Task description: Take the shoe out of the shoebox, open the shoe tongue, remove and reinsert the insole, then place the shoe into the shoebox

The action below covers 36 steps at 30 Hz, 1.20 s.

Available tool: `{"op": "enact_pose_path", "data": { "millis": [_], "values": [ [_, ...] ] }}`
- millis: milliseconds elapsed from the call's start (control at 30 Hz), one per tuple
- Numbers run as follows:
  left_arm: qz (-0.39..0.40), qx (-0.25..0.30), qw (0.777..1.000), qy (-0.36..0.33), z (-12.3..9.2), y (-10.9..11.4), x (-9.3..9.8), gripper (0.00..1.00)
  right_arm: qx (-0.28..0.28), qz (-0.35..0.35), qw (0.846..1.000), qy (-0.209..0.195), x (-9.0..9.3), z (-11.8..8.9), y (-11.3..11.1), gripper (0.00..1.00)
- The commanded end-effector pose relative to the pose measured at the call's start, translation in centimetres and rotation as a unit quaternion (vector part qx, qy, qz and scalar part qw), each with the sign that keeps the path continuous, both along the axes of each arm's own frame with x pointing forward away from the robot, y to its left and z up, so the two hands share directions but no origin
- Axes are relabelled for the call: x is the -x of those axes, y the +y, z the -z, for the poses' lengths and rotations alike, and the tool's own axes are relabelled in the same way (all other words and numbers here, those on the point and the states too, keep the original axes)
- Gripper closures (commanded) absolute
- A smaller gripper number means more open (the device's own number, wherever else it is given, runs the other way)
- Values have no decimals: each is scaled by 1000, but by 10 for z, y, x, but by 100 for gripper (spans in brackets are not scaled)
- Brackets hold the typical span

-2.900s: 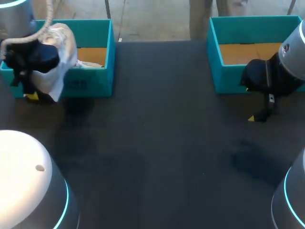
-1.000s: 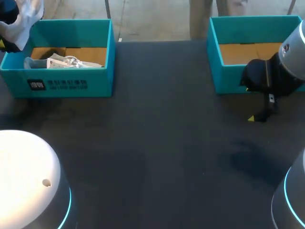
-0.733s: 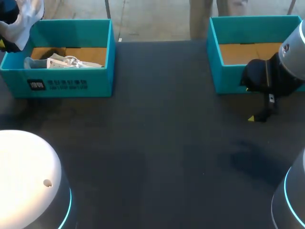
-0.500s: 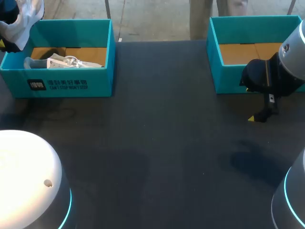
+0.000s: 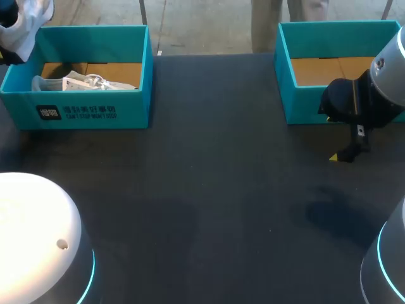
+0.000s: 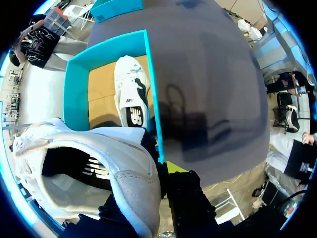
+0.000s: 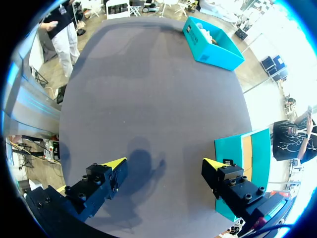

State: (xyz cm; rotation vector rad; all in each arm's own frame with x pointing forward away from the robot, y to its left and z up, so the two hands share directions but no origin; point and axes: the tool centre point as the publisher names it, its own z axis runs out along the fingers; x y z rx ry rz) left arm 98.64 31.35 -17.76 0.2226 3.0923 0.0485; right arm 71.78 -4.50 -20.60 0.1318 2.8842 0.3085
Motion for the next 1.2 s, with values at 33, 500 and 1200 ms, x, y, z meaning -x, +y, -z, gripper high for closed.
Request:
{"op": "enact_pose_path", "data": {
  "millis": [33,500,1200],
  "values": [
    [14,8,999,35,0,9,-32,100,1,1,1000,0,0,1,0,0],
    [101,-11,995,16,2,24,-72,100,1,1,1000,0,0,1,0,0],
    [462,-65,884,34,-6,25,-80,100,1,1,1000,0,0,1,0,0]
  ]
}}
